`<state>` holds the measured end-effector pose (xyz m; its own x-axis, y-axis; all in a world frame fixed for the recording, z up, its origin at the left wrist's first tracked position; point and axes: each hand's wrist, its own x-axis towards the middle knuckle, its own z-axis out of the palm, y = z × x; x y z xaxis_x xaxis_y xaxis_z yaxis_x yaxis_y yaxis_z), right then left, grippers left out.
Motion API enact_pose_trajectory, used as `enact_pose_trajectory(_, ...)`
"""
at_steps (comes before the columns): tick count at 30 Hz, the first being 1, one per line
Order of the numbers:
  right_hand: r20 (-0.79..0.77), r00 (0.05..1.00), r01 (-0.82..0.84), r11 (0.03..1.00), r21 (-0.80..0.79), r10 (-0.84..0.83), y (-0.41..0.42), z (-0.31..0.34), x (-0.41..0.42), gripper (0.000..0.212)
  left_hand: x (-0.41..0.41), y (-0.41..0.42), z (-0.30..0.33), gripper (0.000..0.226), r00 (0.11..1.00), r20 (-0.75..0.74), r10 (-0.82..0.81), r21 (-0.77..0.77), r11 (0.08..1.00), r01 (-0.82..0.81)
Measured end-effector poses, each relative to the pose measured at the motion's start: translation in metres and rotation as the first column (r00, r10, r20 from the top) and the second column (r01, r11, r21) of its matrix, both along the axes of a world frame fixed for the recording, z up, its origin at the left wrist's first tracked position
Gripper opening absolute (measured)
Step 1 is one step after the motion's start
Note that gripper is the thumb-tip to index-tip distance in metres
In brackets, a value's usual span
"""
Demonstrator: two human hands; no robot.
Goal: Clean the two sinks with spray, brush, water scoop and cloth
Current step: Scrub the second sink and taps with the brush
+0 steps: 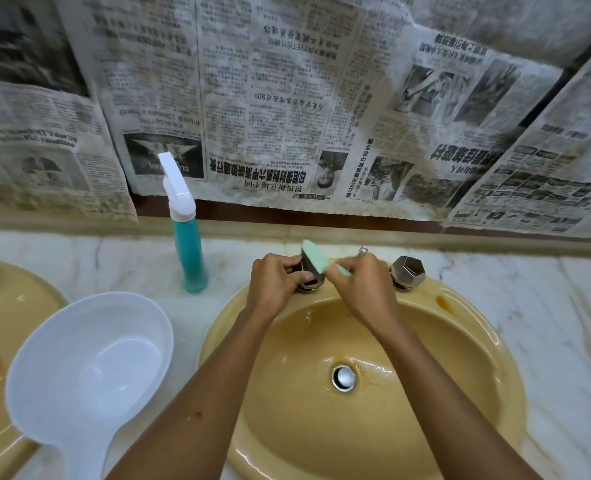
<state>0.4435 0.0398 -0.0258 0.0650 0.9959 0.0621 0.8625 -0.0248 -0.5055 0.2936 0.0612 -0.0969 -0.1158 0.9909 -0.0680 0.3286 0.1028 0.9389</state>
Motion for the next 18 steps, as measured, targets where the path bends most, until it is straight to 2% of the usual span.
enact_pose_trajectory(3,-0.035,0.999,-0.001,1.0,0.005,0.001,-0.02,-0.004,0.004,0.031,-0.006,0.002,0.003,0.049,0.999,-0.009,-0.041,-0.011,0.999,0.041)
enact_pose_trajectory(6,0.004,1.0,0.019,0.999,-0.031,-0.019,0.018,0.007,-0.018,0.022,-0.012,0.004,0.008,0.045,0.994,-0.041,-0.104,-0.017,0.995,0.103)
enact_pose_trajectory(9,-0.003,1.0,0.029,0.998,-0.057,-0.029,0.026,0.012,-0.019,0.018,-0.012,0.003,0.009,0.046,0.995,-0.032,-0.091,-0.013,0.996,0.091)
enact_pose_trajectory(13,-0.003,1.0,0.005,1.0,-0.012,-0.005,-0.017,-0.002,0.004,0.032,-0.009,0.003,0.006,0.046,0.997,-0.028,-0.073,-0.009,0.997,0.073)
enact_pose_trajectory(18,0.061,0.998,0.017,1.0,-0.02,-0.016,0.016,0.009,-0.03,0.027,-0.009,0.001,0.01,0.027,0.994,-0.045,-0.102,-0.031,0.994,0.1)
